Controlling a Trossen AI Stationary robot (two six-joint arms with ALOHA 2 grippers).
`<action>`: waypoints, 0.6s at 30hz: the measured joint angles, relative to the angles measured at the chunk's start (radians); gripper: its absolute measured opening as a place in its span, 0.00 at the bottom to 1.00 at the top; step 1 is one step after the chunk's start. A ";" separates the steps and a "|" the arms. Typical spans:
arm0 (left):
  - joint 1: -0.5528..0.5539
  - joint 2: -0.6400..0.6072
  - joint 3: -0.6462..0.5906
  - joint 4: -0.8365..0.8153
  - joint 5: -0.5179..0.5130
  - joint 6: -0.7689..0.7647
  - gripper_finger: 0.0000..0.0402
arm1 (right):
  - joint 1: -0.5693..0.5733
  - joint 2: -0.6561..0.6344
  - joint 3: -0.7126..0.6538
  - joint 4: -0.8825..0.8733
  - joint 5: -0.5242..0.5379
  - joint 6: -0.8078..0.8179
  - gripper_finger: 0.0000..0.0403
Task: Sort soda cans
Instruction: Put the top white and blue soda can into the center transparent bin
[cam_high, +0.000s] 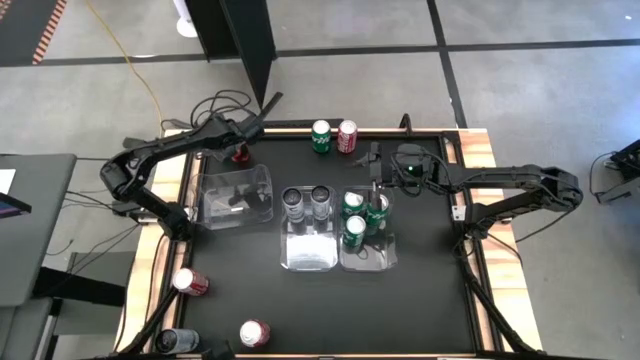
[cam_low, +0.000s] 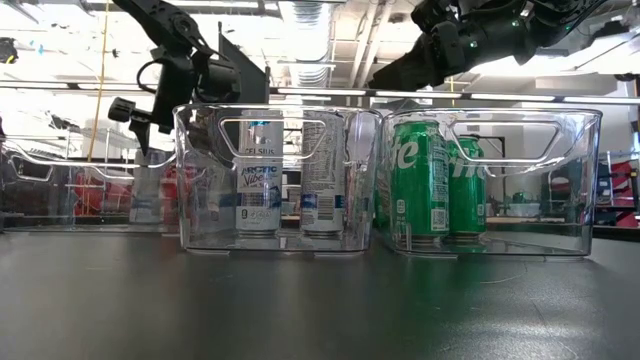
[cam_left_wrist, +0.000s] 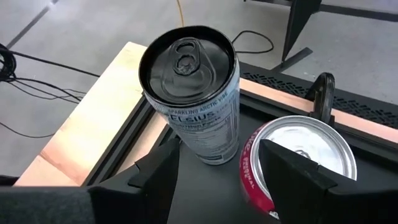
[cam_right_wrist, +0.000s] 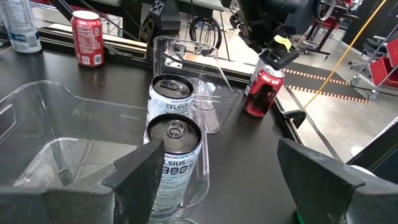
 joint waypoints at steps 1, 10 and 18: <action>-0.001 0.000 0.003 -0.006 0.000 0.000 0.54 | 0.000 0.000 0.000 0.000 0.000 0.000 0.82; -0.022 0.000 0.066 -0.079 -0.026 -0.005 0.62 | 0.000 0.000 0.000 -0.001 0.000 0.000 0.82; -0.006 -0.001 0.119 -0.101 -0.042 0.019 0.83 | 0.000 0.000 0.000 -0.006 0.000 0.000 0.82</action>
